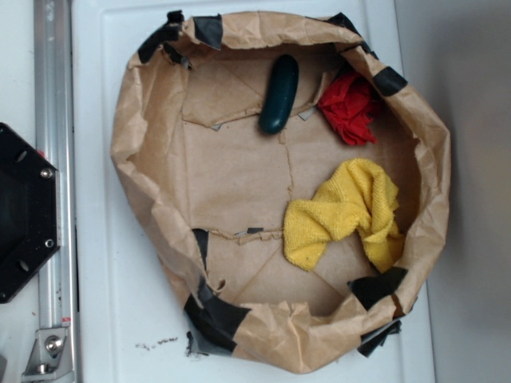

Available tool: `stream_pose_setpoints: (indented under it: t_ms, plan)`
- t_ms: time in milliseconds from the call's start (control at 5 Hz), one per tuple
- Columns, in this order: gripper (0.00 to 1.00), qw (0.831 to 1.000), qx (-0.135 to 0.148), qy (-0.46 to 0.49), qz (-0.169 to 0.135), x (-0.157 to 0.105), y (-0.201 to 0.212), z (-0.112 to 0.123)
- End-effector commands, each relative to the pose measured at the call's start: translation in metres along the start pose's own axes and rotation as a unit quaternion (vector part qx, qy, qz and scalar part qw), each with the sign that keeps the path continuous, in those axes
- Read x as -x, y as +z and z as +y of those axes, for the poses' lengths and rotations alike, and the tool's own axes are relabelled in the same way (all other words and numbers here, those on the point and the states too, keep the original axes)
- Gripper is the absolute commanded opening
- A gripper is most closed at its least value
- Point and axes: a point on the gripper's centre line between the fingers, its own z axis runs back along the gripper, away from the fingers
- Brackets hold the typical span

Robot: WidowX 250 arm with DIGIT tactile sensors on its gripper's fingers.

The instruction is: Grab the yellow cloth.

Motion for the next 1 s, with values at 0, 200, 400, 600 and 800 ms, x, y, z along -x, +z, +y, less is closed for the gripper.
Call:
stream_pose_setpoints:
  t_ms: [0, 200, 400, 600, 800]
  plan:
    - [1.0, 1.0, 0.0, 0.0, 0.0, 0.0, 0.0, 0.0]
    - [1.0, 0.997, 0.018, 0.0, -0.078, -0.023, -0.025, 0.015]
    - [1.0, 0.984, 0.088, 0.039, -0.149, -0.072, -0.045, 0.039]
    - [1.0, 0.983, 0.088, 0.06, -0.148, -0.099, -0.07, 0.045]
    - [1.0, 0.988, 0.067, 0.05, -0.129, -0.136, -0.106, 0.039]
